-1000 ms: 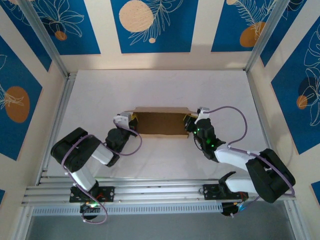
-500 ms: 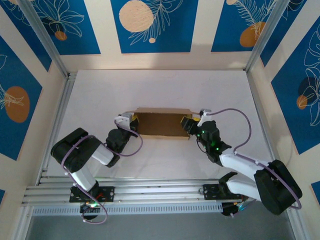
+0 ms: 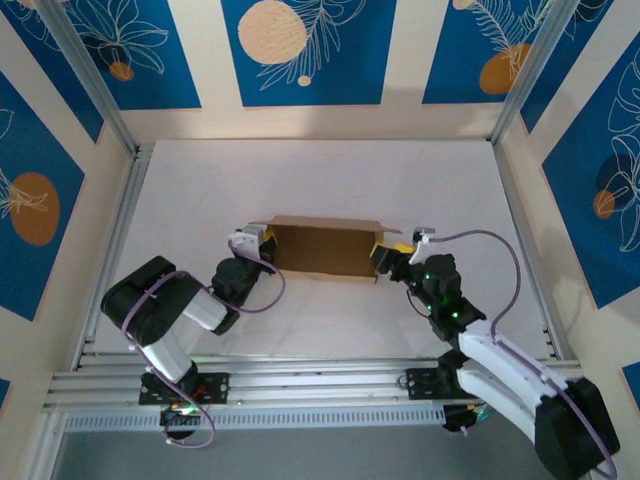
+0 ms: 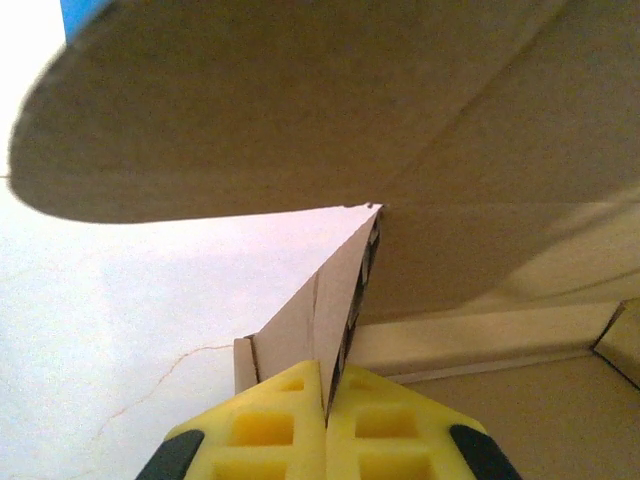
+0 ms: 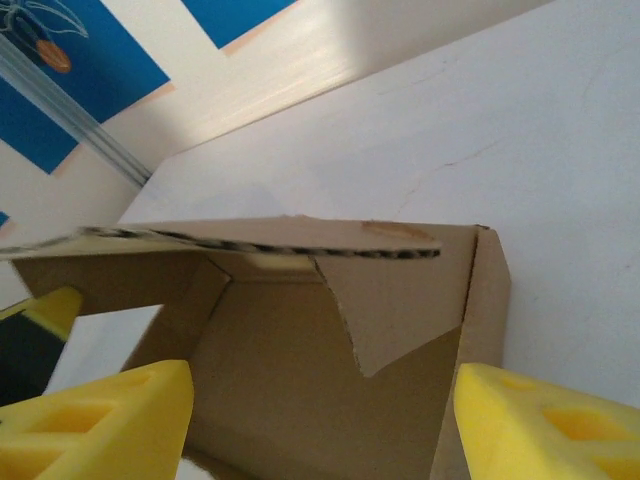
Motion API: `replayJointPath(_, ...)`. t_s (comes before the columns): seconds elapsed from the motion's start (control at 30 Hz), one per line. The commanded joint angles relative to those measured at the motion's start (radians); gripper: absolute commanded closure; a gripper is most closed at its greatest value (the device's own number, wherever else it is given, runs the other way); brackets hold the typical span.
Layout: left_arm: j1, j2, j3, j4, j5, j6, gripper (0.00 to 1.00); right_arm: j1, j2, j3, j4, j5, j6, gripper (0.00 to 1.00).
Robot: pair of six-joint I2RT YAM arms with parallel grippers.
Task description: Fold the paper box
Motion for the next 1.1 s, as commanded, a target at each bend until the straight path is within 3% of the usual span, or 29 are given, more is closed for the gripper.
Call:
replayJointPath(0.0,-0.015,-0.009,-0.019,-0.048,-0.014,-0.005,1.00,-0.010,-0.131,0.008,-0.190,-0.075,0.034,0.30)
replayJointPath(0.13,-0.014,-0.012,-0.019,-0.048,-0.028,-0.008,1.00,-0.016,-0.266,0.102,-0.502,-0.150,0.098,0.39)
replayJointPath(0.3,-0.016,-0.023,-0.024,-0.048,-0.036,-0.018,1.00,0.003,-0.266,0.299,-0.783,-0.212,0.109,0.54)
replayJointPath(0.43,-0.016,-0.024,-0.024,-0.048,-0.041,-0.023,1.00,0.027,-0.217,0.437,-0.870,-0.220,0.203,0.53)
replayJointPath(0.5,-0.016,-0.022,-0.024,-0.048,-0.044,-0.027,1.00,0.025,-0.145,0.501,-0.893,-0.291,0.288,0.49)
replayJointPath(0.6,-0.015,-0.025,-0.028,-0.048,-0.046,-0.030,1.00,0.051,-0.066,0.522,-0.784,-0.387,0.493,0.36)
replayJointPath(0.7,-0.017,-0.027,-0.030,-0.048,-0.050,-0.029,1.00,0.124,-0.038,0.477,-0.622,-0.324,0.706,0.33)
replayJointPath(0.8,-0.019,-0.031,-0.030,-0.049,-0.055,-0.028,1.00,0.201,0.022,0.496,-0.620,-0.180,0.867,0.34)
replayJointPath(1.07,-0.025,-0.037,-0.034,-0.048,-0.059,-0.032,1.00,0.273,0.217,0.605,-0.629,0.055,1.039,0.31)
